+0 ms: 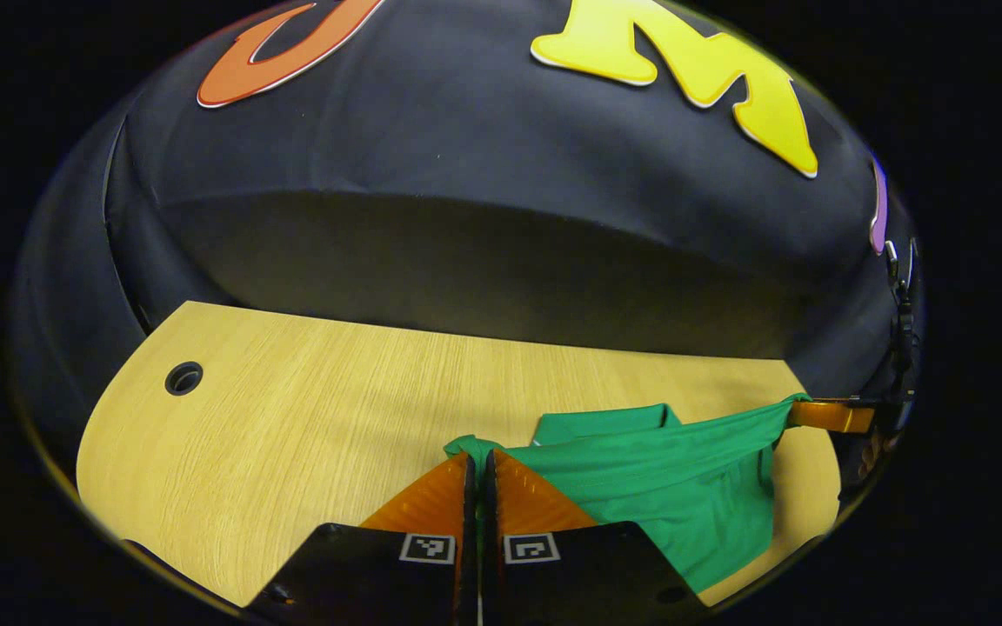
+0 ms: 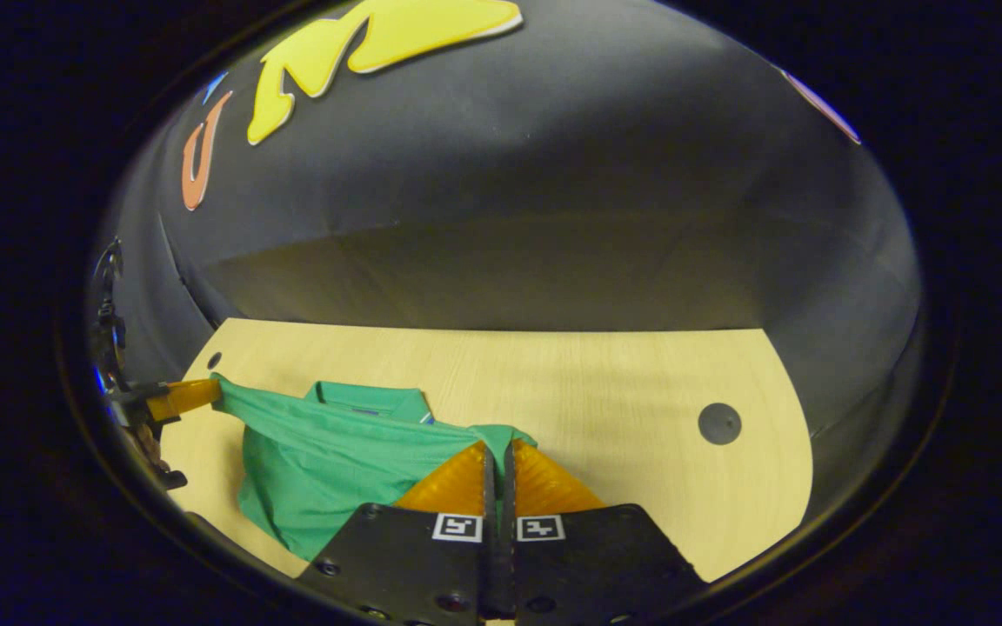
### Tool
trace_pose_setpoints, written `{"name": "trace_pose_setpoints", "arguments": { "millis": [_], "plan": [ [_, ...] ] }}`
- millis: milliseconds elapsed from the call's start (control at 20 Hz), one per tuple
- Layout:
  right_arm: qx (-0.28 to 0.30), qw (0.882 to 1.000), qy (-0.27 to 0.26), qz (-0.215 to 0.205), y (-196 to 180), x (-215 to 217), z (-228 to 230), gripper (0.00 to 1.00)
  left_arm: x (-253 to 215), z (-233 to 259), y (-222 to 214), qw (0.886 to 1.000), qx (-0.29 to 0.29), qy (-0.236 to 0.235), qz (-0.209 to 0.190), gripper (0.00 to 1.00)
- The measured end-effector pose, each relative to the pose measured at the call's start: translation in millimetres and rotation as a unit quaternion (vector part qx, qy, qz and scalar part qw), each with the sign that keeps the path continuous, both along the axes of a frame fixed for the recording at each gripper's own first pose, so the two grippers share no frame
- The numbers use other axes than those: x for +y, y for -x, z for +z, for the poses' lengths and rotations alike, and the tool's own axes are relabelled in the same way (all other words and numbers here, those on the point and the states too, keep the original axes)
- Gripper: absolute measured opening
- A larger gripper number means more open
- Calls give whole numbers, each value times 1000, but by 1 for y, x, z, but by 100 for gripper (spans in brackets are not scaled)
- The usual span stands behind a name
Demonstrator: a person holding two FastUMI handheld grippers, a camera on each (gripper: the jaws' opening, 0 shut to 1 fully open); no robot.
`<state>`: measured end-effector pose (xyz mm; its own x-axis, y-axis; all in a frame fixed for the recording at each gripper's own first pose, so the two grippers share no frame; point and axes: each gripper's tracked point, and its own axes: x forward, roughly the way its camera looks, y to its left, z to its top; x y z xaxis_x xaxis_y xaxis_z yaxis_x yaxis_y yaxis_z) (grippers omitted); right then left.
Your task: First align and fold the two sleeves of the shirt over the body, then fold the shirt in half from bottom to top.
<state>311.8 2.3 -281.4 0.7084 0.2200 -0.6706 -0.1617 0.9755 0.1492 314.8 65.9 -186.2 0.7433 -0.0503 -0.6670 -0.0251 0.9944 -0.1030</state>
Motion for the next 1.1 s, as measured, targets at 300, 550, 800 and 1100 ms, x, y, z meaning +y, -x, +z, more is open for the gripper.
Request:
{"name": "trace_pose_setpoints", "arguments": {
  "millis": [300, 550, 800, 1100],
  "plan": [
    [11, 998, 53, -12, 11, -7, -29, 9, -1, -5, -5, 1000, -9, 10, 11, 64],
    [-23, 997, 60, -48, 27, -19, -7, 97, 13, 31, 14, 998, -34, 16, 45, 95],
    [-91, 992, 51, -65, 62, -14, 73, 98, 19, 113, 37, 993, -106, -1, 50, 100],
    [-206, 976, 33, -65, 141, 2, 201, 98, -2, 225, 88, 981, -189, -24, 28, 100]
  ]
}}
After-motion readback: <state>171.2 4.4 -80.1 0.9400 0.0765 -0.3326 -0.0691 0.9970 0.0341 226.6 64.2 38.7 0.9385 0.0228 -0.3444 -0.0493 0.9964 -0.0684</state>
